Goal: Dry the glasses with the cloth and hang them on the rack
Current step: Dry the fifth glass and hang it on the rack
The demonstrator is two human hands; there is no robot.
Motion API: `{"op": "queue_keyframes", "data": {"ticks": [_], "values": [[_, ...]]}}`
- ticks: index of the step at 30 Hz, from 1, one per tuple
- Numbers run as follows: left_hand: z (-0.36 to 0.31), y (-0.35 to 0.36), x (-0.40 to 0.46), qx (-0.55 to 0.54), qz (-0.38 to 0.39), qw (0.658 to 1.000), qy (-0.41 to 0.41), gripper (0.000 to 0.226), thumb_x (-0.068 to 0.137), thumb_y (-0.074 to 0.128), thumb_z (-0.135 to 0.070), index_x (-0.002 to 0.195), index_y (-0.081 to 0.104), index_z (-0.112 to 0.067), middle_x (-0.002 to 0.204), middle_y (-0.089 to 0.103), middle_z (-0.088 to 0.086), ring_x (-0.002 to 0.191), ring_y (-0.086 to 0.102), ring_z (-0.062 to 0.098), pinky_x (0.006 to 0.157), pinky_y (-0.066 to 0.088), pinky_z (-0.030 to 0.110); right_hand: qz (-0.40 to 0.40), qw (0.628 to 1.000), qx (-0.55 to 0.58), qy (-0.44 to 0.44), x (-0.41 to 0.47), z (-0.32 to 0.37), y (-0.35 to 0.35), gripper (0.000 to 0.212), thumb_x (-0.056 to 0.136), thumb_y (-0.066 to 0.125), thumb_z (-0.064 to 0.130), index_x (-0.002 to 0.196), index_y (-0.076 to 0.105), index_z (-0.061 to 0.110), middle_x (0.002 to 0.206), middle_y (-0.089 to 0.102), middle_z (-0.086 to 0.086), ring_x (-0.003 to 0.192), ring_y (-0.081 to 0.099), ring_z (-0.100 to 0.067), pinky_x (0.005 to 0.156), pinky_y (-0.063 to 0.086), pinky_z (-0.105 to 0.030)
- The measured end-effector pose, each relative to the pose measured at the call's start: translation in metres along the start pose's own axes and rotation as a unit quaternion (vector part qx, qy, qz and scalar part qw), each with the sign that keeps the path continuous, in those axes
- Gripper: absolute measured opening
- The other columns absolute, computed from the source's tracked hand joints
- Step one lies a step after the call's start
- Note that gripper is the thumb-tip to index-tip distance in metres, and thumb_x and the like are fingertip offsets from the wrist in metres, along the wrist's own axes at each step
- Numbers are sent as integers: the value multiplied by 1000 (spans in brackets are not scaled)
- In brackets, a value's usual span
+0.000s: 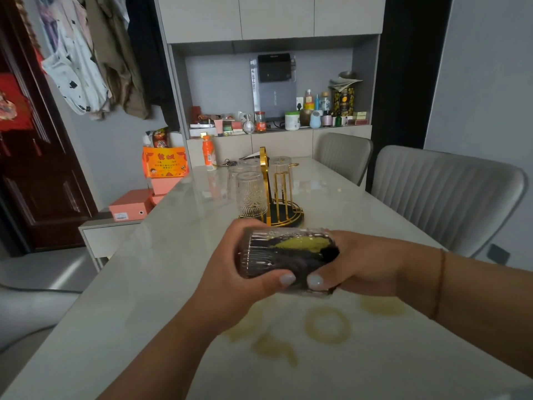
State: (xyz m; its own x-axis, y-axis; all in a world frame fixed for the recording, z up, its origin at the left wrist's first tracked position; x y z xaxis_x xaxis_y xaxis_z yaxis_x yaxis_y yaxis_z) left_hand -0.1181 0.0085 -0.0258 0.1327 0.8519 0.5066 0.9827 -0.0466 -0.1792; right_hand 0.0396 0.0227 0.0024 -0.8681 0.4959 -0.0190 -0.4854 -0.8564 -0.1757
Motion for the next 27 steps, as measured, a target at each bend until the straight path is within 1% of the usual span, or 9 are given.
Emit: {"op": "queue_keyframes", "data": {"ticks": [4,7,9,14,17,21,23,25,27], "values": [[5,1,0,-40,31,995,-86,71,59,81,-37,123,52,-26,105,71,-2,94,71,14,72,58,29,-105,962,-251,13,-4,-1,-9,59,76,76,23,130,53,29,116,67,10,106,59,-4,95,43,-25],[5,6,-3,-111,27,971,-210,56,78,64,-66,107,64,-18,71,64,6,51,57,16,52,49,31,-112,705,-697,-60,-3,1,-3,72,82,69,41,143,31,40,131,58,19,125,48,3,117,-7,-46],[7,7,-1,-91,-1,970,-226,54,75,65,-68,99,63,-20,65,62,4,47,47,17,50,42,30,-82,634,-768,-39,-1,-4,2,86,82,65,48,149,13,40,140,51,17,132,43,-1,111,-23,-48],[-3,7,3,-33,-27,993,-111,41,57,67,-58,91,61,-36,75,68,-7,67,65,16,52,48,26,-37,960,-277,7,-10,5,0,74,65,85,31,129,48,40,124,57,27,115,52,8,101,40,-19],[-11,10,0,-20,-12,999,-25,50,59,71,-48,102,58,-27,86,69,-11,75,69,6,55,51,18,6,1000,14,-1,-12,-2,1,86,63,84,29,139,46,14,139,51,-18,120,53,-24,95,45,-32],[-4,8,0,-17,18,998,-50,62,61,76,-45,117,53,-32,99,71,-5,79,70,9,60,52,20,-76,996,-56,3,-13,4,-2,52,79,69,6,128,56,20,115,70,6,105,64,-4,89,50,-20],[-1,9,-2,-58,29,990,-125,69,63,75,-59,120,53,-27,84,68,4,59,63,15,48,45,23,-87,930,-357,-13,-17,9,-3,46,87,67,20,128,52,33,106,66,24,104,56,13,109,35,-31],[2,13,-3,-99,34,976,-193,68,72,62,-72,109,56,-15,58,58,2,41,48,15,41,33,21,-98,720,-685,-55,-16,7,-4,50,87,52,42,136,42,42,115,61,29,116,48,14,118,-13,-44],[5,16,-4,-118,2,969,-217,53,75,64,-63,97,56,-15,53,54,-2,36,39,11,39,28,18,-98,616,-778,-78,-14,0,-1,63,80,42,51,142,35,42,126,60,22,122,52,1,113,-21,-52]]}}
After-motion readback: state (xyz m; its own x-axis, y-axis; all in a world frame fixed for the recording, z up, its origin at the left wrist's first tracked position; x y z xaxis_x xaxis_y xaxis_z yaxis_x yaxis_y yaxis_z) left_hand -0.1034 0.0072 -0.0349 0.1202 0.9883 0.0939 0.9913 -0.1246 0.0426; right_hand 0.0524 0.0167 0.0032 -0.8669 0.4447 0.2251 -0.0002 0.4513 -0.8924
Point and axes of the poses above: each hand's wrist, its own x-axis towards the middle knuckle, its own y-axis out of the palm, z = x × y, the point moved 4 cm from there along x, towards the middle knuckle
